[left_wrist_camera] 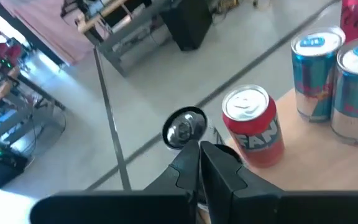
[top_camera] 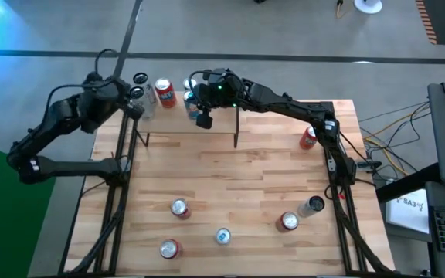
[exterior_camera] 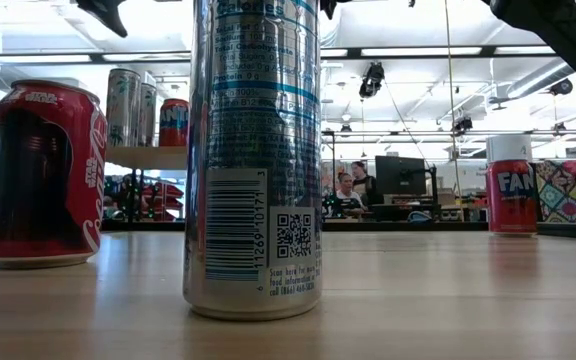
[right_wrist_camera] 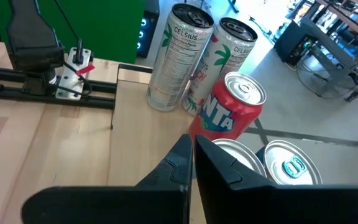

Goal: Place canned beverage on shelf
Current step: Adjust the white pink soda can on the shelf

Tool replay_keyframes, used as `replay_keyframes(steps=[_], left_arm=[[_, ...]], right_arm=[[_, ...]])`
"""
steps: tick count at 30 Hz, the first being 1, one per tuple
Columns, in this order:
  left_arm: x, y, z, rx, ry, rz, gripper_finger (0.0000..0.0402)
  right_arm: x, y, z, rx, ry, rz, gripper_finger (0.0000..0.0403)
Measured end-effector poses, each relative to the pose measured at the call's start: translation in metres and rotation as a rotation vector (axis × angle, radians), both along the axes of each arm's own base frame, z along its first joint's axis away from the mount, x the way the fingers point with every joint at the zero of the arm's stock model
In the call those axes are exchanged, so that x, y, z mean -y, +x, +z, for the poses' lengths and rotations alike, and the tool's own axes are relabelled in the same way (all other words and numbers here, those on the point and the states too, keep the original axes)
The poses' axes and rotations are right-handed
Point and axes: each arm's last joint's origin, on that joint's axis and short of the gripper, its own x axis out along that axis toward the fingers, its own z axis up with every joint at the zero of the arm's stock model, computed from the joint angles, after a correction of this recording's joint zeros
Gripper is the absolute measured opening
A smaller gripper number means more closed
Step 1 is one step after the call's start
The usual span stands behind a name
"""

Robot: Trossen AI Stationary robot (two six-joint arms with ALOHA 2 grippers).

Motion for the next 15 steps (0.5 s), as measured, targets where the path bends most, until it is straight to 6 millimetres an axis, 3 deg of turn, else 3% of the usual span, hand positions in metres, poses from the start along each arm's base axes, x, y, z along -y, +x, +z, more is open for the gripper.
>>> replay_keyframes(steps=[9,15], left_arm=[[-0.013,0.005,0.016,-0.057,-0.168,0.065,0.0],[-0.026,0.007,0.013,-0.099,-0.249,0.099,0.0]], right_arm=[[0.0,0.0,0.0,0.0,0.002,-0.001,0.0009],[0.0,0.0,-0.001,-0.009,0.006,0.0,0.0009]])
